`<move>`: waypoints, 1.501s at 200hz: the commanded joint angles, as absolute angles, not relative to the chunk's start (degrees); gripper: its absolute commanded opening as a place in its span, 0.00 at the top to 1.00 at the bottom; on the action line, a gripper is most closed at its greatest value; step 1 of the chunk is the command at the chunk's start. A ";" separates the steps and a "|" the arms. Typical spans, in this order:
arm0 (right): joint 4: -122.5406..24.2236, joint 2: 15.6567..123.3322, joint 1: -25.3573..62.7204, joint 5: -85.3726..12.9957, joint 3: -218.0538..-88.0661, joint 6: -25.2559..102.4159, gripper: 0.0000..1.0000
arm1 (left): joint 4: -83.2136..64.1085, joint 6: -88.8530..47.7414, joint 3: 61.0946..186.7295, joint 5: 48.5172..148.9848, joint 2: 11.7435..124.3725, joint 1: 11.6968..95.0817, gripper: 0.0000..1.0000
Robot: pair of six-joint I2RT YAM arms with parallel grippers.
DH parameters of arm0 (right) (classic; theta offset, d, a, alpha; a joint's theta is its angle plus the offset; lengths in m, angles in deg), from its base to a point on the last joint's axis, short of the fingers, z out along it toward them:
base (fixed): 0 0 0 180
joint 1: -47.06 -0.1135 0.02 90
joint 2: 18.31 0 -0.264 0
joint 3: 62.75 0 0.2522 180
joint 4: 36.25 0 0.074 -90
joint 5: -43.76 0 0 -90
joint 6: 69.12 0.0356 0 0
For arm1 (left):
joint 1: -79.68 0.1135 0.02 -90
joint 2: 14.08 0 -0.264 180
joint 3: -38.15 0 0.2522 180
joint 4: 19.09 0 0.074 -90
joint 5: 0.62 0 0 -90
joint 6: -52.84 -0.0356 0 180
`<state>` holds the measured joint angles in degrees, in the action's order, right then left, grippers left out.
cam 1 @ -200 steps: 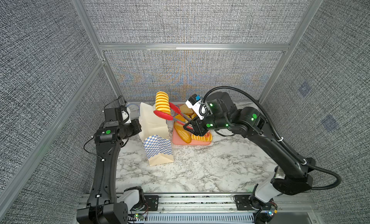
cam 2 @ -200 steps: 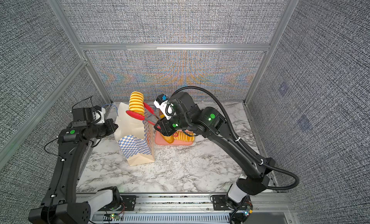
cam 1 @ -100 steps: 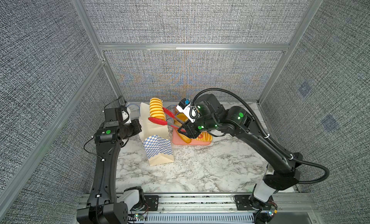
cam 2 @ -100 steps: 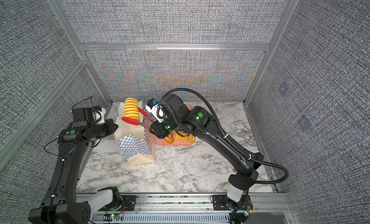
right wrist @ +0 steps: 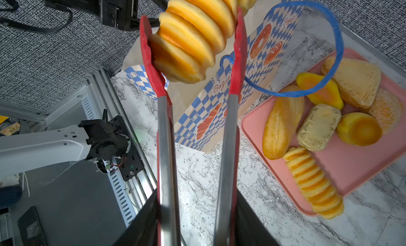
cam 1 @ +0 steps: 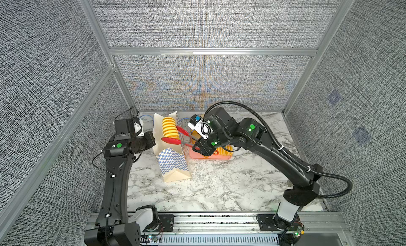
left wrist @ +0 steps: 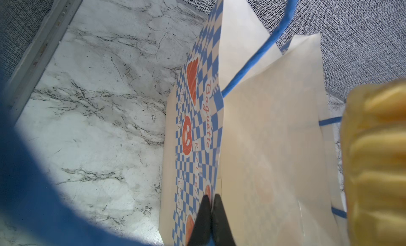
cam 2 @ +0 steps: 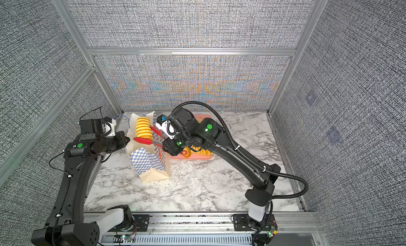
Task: Place the fake bread into the paper bag
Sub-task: 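Lower the ridged bread into the bag held by the left gripper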
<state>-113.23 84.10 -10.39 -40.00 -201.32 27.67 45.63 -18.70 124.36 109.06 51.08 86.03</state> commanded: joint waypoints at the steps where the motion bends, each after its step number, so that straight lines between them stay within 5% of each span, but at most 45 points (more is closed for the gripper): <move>1: -112.69 84.06 -10.89 -41.72 -202.02 26.62 0.52 | 44.42 -18.94 124.42 110.04 51.27 86.01 1.00; 218: -115.63 88.62 -11.86 -44.48 -208.43 25.74 0.52 | 44.42 -19.36 124.16 110.39 51.24 86.01 1.00; 300: -115.10 87.70 -11.90 -45.10 -207.42 25.82 0.41 | 44.34 -19.21 124.47 110.52 51.36 86.02 1.00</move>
